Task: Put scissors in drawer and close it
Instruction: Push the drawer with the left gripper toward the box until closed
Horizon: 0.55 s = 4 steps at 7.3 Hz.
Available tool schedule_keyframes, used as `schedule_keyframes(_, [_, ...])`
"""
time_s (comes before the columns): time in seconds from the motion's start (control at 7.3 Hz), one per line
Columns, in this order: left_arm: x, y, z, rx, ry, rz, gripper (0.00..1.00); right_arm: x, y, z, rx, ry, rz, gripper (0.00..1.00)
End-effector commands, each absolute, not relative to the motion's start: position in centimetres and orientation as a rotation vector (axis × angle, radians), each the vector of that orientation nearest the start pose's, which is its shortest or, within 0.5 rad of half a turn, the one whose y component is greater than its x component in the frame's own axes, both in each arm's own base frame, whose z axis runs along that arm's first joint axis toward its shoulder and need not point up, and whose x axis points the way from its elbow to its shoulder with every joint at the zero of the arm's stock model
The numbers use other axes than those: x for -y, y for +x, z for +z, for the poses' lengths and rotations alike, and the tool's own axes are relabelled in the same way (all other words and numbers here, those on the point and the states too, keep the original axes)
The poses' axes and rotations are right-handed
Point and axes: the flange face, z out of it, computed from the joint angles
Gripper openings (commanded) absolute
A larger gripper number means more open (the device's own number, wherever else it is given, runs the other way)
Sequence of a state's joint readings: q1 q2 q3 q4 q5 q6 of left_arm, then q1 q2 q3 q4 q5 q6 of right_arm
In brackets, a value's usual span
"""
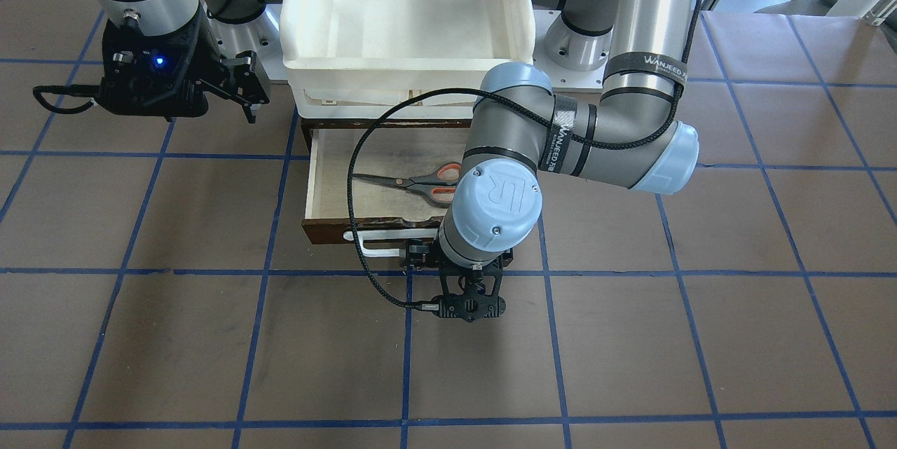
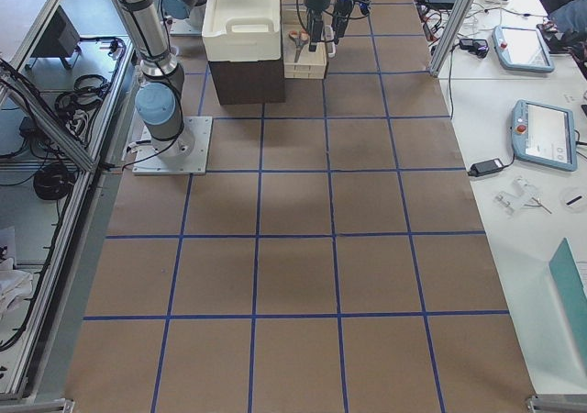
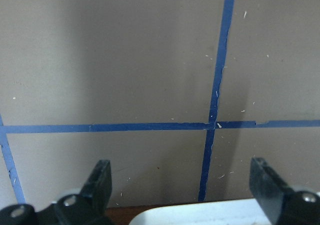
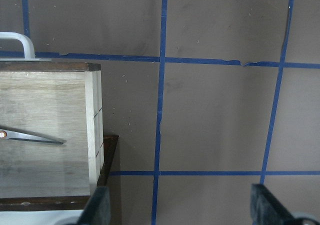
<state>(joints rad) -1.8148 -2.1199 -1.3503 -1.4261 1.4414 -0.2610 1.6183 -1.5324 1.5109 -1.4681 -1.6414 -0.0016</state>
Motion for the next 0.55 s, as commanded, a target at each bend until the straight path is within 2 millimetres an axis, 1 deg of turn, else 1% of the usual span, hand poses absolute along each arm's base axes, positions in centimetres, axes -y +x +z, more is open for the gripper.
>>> schedule_keyframes(0.0, [61.2,-30.5,28.2,-3.194,-0.043,0.366,1.00,49.3,15.0,48.8,-3.212,-0.084,0.130,1.00])
schedule_keyframes(0.27, [60.2,-30.2,28.9,-3.185,-0.043,0.396,1.00,49.3,15.0,48.6,-3.212,-0.081,0.138,1.00])
schedule_keyframes(0.41, [59.5,-30.0,29.8,-3.175,-0.035,0.429,1.00,49.1,15.0,48.2,-3.212,-0.077,0.150,1.00])
